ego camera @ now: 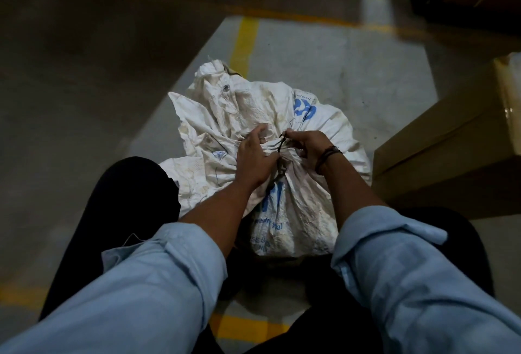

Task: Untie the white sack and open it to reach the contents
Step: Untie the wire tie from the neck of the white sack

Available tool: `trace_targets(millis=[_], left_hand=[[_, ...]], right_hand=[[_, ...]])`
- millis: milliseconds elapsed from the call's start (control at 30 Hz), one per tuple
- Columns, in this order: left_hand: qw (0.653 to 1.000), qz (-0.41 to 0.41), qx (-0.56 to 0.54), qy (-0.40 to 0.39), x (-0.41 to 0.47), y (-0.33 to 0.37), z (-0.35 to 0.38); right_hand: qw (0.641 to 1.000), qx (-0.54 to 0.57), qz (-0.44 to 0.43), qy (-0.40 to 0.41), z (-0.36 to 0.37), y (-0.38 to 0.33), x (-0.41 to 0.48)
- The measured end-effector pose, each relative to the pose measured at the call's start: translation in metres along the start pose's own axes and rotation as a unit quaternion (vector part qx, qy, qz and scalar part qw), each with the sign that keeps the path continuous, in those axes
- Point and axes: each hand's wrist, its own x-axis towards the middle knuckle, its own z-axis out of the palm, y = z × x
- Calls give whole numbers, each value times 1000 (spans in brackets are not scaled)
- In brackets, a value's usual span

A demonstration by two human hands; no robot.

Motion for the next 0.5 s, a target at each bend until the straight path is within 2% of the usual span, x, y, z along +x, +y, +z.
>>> trace_targets(millis=[100,200,267,367,500], left_hand=[[1000,8,11,-11,0,-2,0],[1000,17,22,-10,1,-2,0],[999,25,20,-13,0,-1,1],[999,40,27,-16,-3,-1,1],[998,47,38,-17,-2,-2,2]], right_hand=[[1000,-1,7,-26,-4,0,-4],[991,123,22,-57,-7,5,-7],[984,167,13,-67,-14,10,-10],[980,183,18,-75,-18,13,-13],[985,168,20,-39,-10,7,-14]])
